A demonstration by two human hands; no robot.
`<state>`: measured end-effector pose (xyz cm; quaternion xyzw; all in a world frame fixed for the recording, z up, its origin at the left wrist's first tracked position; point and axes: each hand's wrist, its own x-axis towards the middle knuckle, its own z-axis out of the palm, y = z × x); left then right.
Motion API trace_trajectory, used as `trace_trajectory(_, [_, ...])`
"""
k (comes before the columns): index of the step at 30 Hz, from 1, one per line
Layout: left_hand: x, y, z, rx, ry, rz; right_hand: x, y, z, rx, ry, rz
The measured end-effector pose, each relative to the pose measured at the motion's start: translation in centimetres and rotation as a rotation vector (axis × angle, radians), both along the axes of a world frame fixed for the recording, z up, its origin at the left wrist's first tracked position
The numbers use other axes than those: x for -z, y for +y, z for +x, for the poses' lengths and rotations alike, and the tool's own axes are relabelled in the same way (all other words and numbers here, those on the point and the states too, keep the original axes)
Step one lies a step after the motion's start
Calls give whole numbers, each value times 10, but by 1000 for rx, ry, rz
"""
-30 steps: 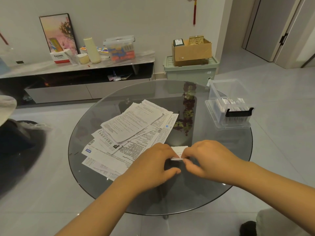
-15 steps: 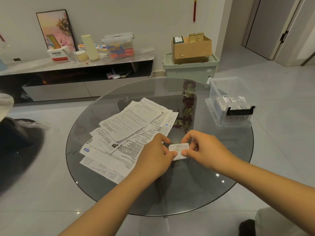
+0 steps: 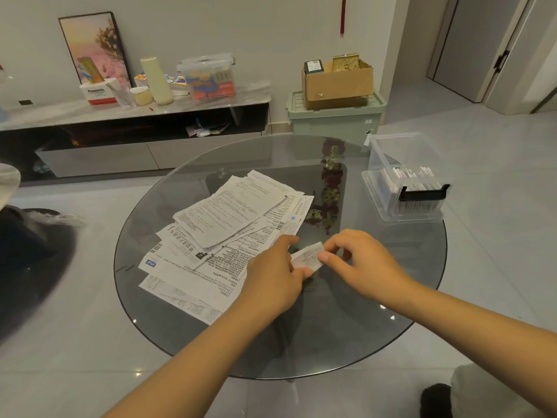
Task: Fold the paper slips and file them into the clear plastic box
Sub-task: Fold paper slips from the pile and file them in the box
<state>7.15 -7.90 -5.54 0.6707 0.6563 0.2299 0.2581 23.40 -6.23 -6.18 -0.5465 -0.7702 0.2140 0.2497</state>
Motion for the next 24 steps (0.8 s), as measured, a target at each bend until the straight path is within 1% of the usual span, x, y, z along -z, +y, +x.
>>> trace_trajectory(3, [0, 2, -2, -8, -18, -15, 1, 0, -2, 23, -56, -2])
trace_trajectory(5, [0, 2, -2, -15, -26, -2, 0, 1, -4, 50, -142, 12])
trace_trajectory(7, [-1, 0, 0, -27, -25, 30, -2, 3, -6, 65, -178, -6])
trace_trajectory(11, [-3, -2, 2, -60, 59, 103, -5, 7, -9, 79, -117, -81])
trace_trajectory(19, [6, 9, 1, -66, 148, 119, 8, 8, -17, 181, -45, 27])
trace_trajectory(22, [7, 11, 3, -59, 186, 139, 7, 10, -18, 191, -37, 10])
trace_trajectory(24, [7, 8, 6, -49, 249, 152, 5, 12, -20, 195, -18, -15])
